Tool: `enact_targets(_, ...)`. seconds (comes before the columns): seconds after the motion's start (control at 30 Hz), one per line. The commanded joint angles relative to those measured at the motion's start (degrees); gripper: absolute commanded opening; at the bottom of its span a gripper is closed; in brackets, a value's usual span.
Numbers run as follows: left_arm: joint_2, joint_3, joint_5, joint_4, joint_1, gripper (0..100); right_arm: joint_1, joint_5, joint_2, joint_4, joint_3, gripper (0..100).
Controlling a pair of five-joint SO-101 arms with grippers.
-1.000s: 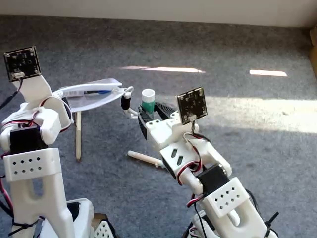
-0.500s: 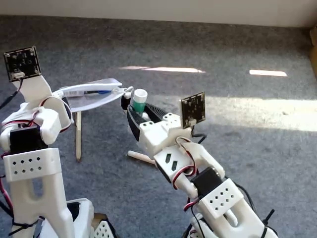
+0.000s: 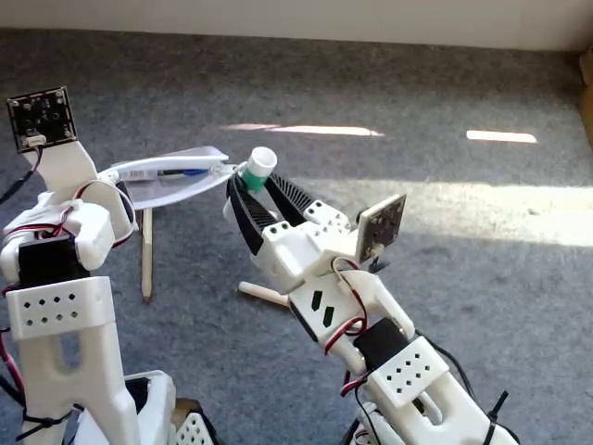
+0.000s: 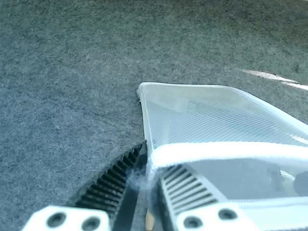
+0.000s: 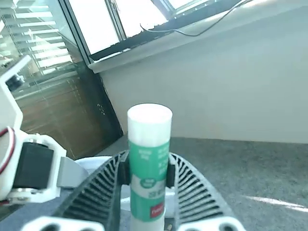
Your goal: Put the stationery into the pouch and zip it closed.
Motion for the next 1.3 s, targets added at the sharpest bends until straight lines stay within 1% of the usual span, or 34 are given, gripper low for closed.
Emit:
enact_targets(0.0, 0.0, -0.4, -0.2, -0.2, 1.4, 1, -0.5, -0.3, -2.0, -4.8, -0.6, 0.5)
enact_targets(0.17, 0.0, -0.4, -0.2, -0.2, 1.4, 1, -1.6, -0.2, -1.6, -10.9, -0.5, 0.5)
enact_targets(0.3, 0.0, -0.3, -0.2, -0.2, 1.4, 1, -3.3, -0.2, -1.5, -13.1, -0.5, 0.5)
enact_targets(0.63, 0.0, -0.2, -0.2, -0.2, 1.4, 1, -3.5, -0.2, -0.7, -19.5, -0.6, 0.5)
enact_targets(0.77, 0.1, 0.0, -0.2, -0.1, 1.4, 1, -3.5, -0.2, 6.4, -20.3, -3.4, 0.5)
enact_targets(0.93, -0.1, 1.4, -0.4, -0.3, 1.3, 1, -3.6, -0.2, 18.2, -26.9, -11.7, 0.5)
enact_targets(1.1, -0.2, 1.9, -0.4, -0.8, 1.0, 1, -4.8, 0.3, 27.9, -33.2, -12.9, 0.5)
enact_targets(1.2, -0.1, 2.0, -0.4, -1.5, 1.3, 1, -6.7, 6.4, 32.4, -37.2, -13.1, 0.5)
enact_targets(1.27, -0.2, 2.0, -0.3, -1.8, 1.3, 1, -8.0, 9.7, 35.0, -41.8, -13.1, 0.5)
